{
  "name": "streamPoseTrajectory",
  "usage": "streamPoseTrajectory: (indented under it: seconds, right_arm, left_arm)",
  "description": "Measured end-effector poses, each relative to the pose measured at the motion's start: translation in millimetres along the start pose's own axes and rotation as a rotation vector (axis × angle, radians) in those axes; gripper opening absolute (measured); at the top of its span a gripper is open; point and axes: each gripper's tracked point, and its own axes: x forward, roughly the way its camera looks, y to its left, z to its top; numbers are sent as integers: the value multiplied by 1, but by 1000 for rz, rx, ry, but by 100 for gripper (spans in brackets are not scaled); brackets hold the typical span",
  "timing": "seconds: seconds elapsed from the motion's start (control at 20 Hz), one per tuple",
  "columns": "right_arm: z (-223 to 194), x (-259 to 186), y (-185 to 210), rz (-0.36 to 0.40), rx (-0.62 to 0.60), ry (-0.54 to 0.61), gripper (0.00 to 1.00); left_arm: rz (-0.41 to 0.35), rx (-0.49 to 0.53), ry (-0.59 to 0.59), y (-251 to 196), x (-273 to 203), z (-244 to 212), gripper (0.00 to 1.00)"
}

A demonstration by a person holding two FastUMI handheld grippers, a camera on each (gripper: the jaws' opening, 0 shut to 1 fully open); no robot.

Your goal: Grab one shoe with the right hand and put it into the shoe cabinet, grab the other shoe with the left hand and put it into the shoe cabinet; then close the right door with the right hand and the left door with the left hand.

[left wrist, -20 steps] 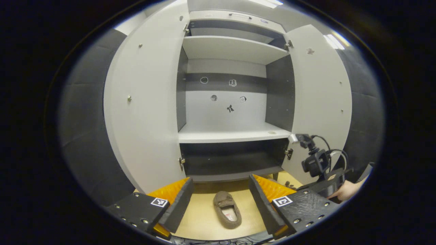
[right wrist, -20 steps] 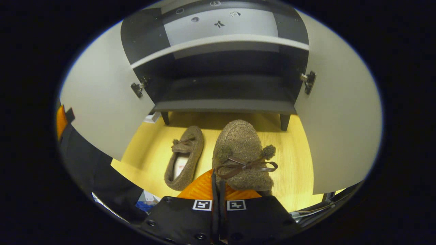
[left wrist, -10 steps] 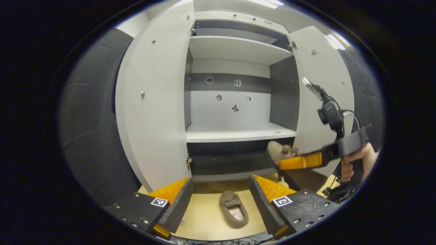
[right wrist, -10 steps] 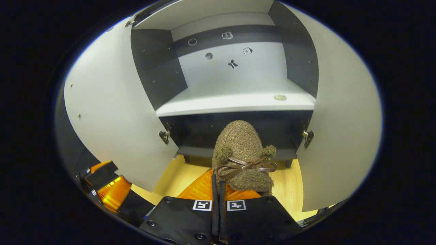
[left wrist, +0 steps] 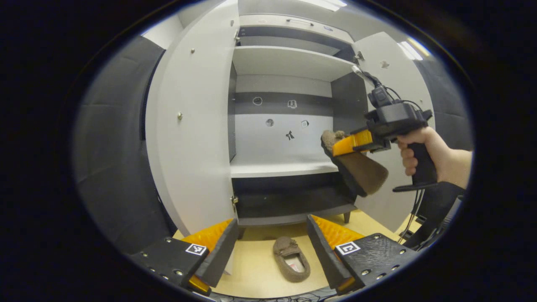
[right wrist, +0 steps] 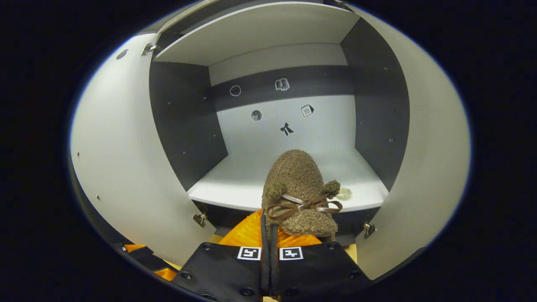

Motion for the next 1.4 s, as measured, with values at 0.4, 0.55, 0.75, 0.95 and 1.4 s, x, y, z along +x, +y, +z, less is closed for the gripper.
streamPoseTrajectory:
  seconds: [0.4,0.55,0.75,0.95,1.4]
  right_arm:
    - [82,64,-32,-67,-65,-115,2]
    - [96,95,-48,-104,-114,-136,1]
    - [85,132,-66,-156,-113,-88,2]
    - [79,161,-71,-166,-93,-73,3]
    - [52,176,-46,-55,45,104,54]
  left_arm:
    - [64,-11,-11,17,-5,3,95]
    - [92,-19,-1,25,-8,0,95]
    - [115,-25,5,28,-8,-1,94]
    - [122,-29,16,28,-8,-4,95]
    - [152,-15,37,30,-10,-9,95]
